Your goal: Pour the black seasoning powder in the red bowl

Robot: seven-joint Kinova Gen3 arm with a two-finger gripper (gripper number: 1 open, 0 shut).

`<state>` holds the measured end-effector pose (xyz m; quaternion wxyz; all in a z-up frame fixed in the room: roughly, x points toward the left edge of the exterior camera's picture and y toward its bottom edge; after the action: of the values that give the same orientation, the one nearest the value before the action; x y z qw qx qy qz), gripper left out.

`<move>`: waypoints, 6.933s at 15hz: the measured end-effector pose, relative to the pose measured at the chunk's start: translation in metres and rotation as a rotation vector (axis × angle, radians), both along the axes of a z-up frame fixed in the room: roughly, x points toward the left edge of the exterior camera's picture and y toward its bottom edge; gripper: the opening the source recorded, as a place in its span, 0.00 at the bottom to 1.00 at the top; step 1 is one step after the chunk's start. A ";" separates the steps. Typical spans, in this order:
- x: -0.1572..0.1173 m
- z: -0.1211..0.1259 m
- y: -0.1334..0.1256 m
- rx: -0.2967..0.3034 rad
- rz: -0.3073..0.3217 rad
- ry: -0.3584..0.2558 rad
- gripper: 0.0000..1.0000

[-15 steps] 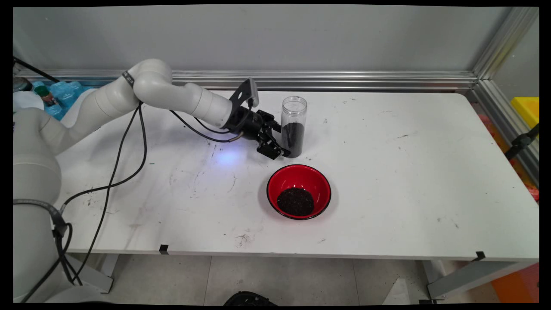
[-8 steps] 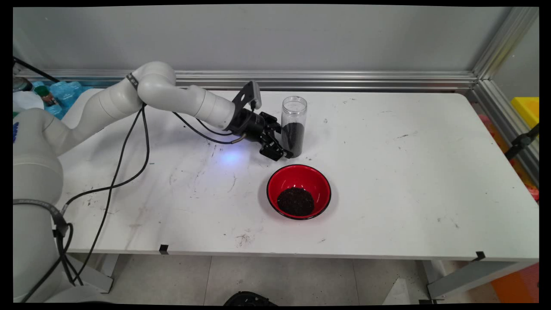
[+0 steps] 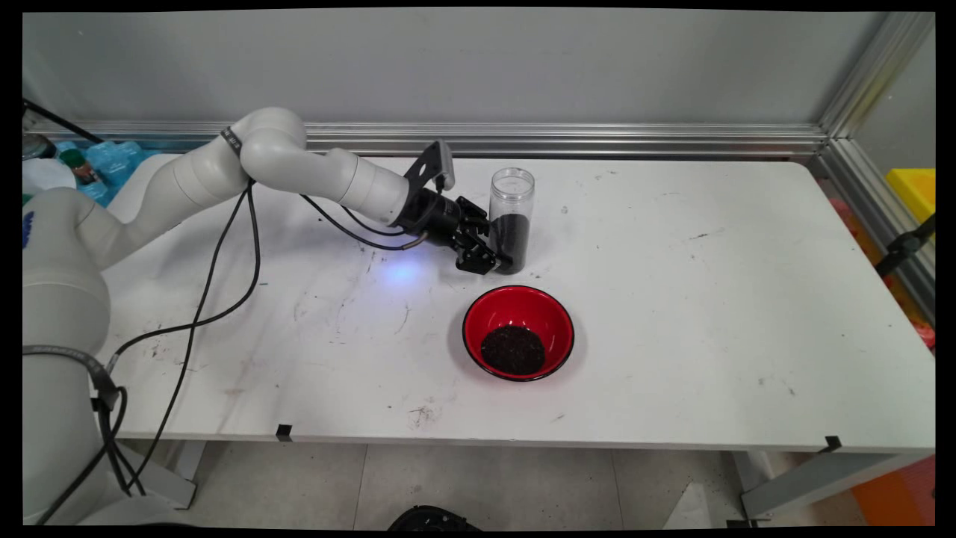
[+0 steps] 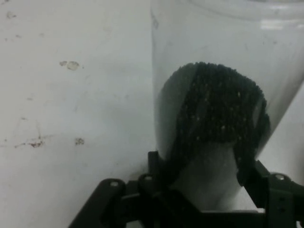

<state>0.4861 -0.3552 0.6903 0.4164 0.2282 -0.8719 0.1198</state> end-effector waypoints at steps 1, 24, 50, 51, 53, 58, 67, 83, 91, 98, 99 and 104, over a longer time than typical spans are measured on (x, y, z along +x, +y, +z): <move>0.001 0.001 0.000 0.000 -0.001 -0.002 0.00; 0.005 0.125 0.004 -0.199 -0.094 -0.108 0.00; -0.025 0.112 0.035 -0.841 -0.629 -0.520 0.00; -0.027 0.110 0.035 -0.870 -0.650 -0.534 0.00; -0.030 0.107 0.036 -0.921 -0.688 -0.558 0.00; -0.035 0.102 0.034 -1.045 -0.768 -0.619 0.00; -0.043 0.099 0.024 -1.217 -0.835 -0.707 0.00; -0.057 0.088 0.012 -1.456 -0.857 -0.852 0.00; -0.063 0.083 0.026 -1.505 -0.866 -0.877 0.00; -0.070 0.075 0.036 -1.537 -0.883 -0.885 0.00; -0.071 0.074 0.037 -1.544 -0.887 -0.886 0.00; -0.074 0.069 0.039 -1.577 -0.899 -0.903 0.00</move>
<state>0.4117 -0.3166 0.7594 0.0863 -0.5277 -0.6251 0.5686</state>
